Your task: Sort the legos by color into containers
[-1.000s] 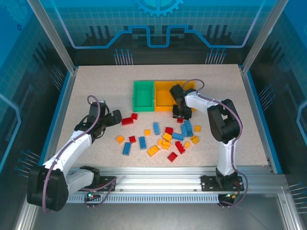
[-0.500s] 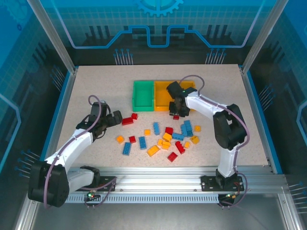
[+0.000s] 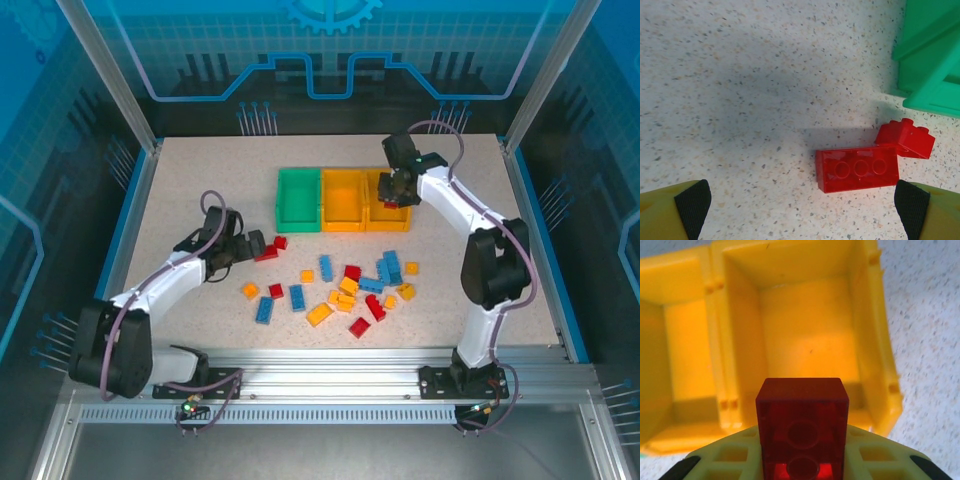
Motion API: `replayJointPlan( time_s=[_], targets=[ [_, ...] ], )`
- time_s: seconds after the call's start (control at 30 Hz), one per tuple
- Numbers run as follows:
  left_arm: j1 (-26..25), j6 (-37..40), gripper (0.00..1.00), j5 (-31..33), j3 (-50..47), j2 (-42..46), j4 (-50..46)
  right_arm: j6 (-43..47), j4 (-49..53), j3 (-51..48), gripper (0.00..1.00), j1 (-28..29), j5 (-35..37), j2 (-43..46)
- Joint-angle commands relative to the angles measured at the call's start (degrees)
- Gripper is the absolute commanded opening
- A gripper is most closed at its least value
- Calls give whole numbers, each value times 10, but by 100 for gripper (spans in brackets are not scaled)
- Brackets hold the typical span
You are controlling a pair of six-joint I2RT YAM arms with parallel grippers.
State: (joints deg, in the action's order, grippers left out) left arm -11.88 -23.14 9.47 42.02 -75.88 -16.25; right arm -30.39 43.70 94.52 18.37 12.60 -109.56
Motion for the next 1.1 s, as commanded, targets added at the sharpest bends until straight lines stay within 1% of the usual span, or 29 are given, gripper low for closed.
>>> replayJointPlan(
  time_s=[0.0,0.1,0.23,0.33,0.4,0.57,0.73,0.9,1.0,1.07],
  targets=[
    [-9,-9,99,-36,23,-19,-8,39,24,35,30,-7,16,-44],
    [-13,-5,99,-50,31,-34,-8,42,23,51,30,-17,14,-67],
    [-25,-3,99,-57,45,-57,-14,43,48,86,31,-22,4,-106],
    [-39,-6,98,-59,52,-73,-17,43,56,102,35,-22,-1,-128],
    [-48,-7,98,-58,53,-83,-16,44,64,114,39,-21,0,-143],
    [-53,-12,97,-61,54,-101,-17,41,85,134,45,-27,8,-171],
    [-54,-13,96,-62,69,-128,-27,19,86,109,50,-42,14,-167],
    [-63,-13,93,-56,89,-157,-32,12,63,53,54,-48,3,-139],
    [-66,-15,91,-36,104,-177,-45,6,41,15,62,-44,-10,-114],
    [-66,-17,90,-26,111,-189,-49,4,26,-5,70,-39,-18,-96]
  ],
)
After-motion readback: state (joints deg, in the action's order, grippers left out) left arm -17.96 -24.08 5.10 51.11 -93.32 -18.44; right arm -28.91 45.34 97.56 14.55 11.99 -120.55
